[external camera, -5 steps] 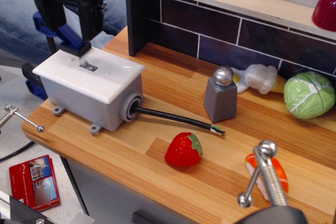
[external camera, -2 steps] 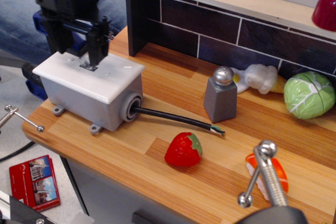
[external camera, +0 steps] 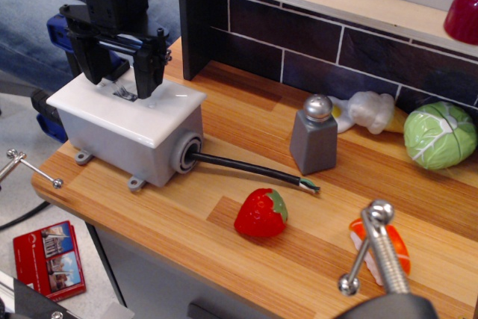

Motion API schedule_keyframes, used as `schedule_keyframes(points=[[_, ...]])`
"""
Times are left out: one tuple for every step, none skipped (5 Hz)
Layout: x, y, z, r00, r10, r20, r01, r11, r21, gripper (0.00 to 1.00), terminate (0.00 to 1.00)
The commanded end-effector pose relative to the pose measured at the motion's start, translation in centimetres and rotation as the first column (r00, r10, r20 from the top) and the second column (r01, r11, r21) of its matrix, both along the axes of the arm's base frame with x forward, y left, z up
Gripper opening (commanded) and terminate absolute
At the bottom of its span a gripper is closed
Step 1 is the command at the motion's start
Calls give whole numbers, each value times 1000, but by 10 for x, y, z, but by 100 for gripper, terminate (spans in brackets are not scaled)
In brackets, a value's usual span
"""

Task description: Move light switch to the right

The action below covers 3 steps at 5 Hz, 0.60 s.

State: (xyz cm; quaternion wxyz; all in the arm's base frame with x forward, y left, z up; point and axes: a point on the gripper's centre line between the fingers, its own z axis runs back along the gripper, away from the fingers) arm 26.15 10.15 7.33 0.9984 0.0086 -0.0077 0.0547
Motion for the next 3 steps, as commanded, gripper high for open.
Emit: schedule_keyframes(points=[[-1,-25,9,999,-23,28,24,999,-23,100,0],[-7,-40,11,1000,-16,25,17,999,-36,100,0],[-5,-48,14,1000,1,25,0,999,-49,100,100]])
